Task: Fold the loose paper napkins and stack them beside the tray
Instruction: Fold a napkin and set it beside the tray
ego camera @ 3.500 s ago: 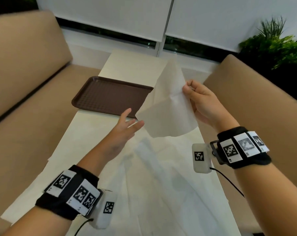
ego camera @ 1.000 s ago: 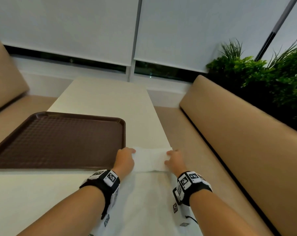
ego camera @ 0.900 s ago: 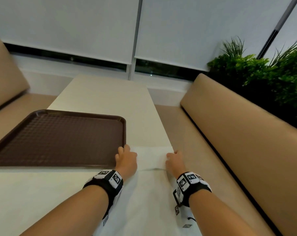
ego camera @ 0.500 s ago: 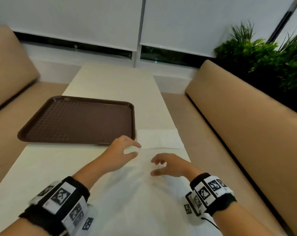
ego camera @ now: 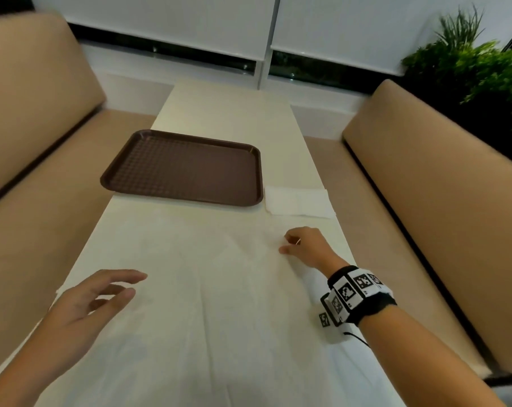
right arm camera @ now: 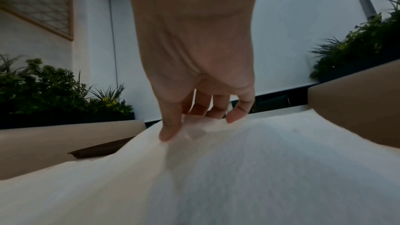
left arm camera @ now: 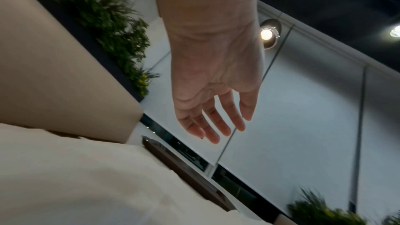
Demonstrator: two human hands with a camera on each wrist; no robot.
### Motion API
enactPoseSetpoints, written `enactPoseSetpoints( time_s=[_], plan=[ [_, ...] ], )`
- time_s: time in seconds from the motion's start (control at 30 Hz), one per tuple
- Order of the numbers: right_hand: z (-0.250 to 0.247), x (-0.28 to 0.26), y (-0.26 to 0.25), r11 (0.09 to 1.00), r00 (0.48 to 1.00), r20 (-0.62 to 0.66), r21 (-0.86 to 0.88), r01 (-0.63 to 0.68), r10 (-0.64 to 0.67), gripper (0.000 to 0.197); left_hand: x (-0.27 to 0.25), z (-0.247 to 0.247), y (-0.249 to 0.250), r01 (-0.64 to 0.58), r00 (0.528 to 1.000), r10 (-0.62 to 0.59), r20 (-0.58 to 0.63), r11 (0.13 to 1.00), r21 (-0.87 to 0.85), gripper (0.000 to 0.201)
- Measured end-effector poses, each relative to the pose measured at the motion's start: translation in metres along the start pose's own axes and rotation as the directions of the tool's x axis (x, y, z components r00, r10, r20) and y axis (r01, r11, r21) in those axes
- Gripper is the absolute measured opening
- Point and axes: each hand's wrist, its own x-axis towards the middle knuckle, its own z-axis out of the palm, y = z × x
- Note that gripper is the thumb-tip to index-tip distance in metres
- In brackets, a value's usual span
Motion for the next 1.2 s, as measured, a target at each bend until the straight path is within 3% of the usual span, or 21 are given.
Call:
enactPoseSetpoints(
  time_s=[0.17, 0.27, 0.37, 0.47, 0.53, 0.6, 0.67, 0.73, 0.87, 0.97, 1.1, 1.2],
  plan=[
    [-0.010, -0.005, -0.003, 0.999, 0.997, -0.065, -0.002, 0.037, -0.037, 0.012, -0.024, -0.019, -0.024, 0.099, 0.994, -0.099, -0.045, 0.995, -0.004, 0.066],
    [-0.024, -0.013, -0.014, 0.989, 0.982, -0.133, 0.039, 0.143, -0.137, 0.009, -0.027, -0.023, -0.030, 0.128, 0.990, -0.127, -0.059, 0.992, 0.012, 0.068],
    [-0.053, -0.022, -0.036, 0.952, 0.977, -0.064, 0.223, 0.211, -0.202, 0.012, -0.018, -0.019, -0.018, 0.106, 0.993, -0.105, -0.048, 0.994, 0.018, 0.067],
    [-0.086, -0.036, -0.062, 0.843, 0.964, 0.025, 0.491, 0.219, -0.265, 0.019, 0.000, -0.003, 0.016, 0.002, 1.000, -0.002, 0.026, 1.000, -0.018, 0.052],
    [-0.105, -0.048, -0.079, 0.749, 0.956, 0.055, 0.635, 0.189, -0.288, 0.013, 0.014, 0.013, 0.040, -0.032, 0.996, 0.038, 0.077, 0.996, -0.086, 0.036],
    [-0.118, -0.057, -0.091, 0.652, 0.945, 0.053, 0.737, 0.180, -0.321, 0.010, 0.027, 0.032, 0.064, 0.025, 0.991, -0.003, 0.137, 0.986, -0.165, 0.045],
    [-0.124, -0.061, -0.098, 0.559, 0.931, 0.035, 0.808, 0.187, -0.363, 0.028, 0.037, 0.051, 0.086, 0.129, 0.971, -0.051, 0.235, 0.934, -0.332, 0.068],
    [-0.124, -0.062, -0.103, 0.473, 0.928, 0.010, 0.862, 0.181, -0.373, 0.040, 0.045, 0.070, 0.104, 0.216, 0.958, -0.074, 0.277, 0.821, -0.528, 0.070],
    [-0.108, -0.065, -0.106, 0.348, 0.940, -0.005, 0.928, 0.131, -0.341, 0.015, 0.060, 0.092, 0.125, 0.308, 0.946, -0.097, 0.309, 0.567, -0.764, 0.055],
    [-0.091, -0.066, -0.104, 0.413, 0.963, -0.020, 0.901, 0.135, -0.270, 0.009, 0.066, 0.098, 0.126, 0.317, 0.947, -0.115, 0.301, 0.507, -0.802, 0.054],
    [-0.077, -0.066, -0.096, 0.572, 0.975, -0.025, 0.806, 0.149, -0.219, 0.008, 0.068, 0.101, 0.118, 0.276, 0.961, -0.178, 0.211, 0.588, -0.761, 0.029],
    [-0.080, -0.067, -0.090, 0.803, 0.975, -0.133, 0.553, 0.224, -0.180, 0.065, 0.069, 0.094, 0.114, 0.241, 0.969, -0.150, 0.197, 0.756, -0.608, 0.021]
  ],
)
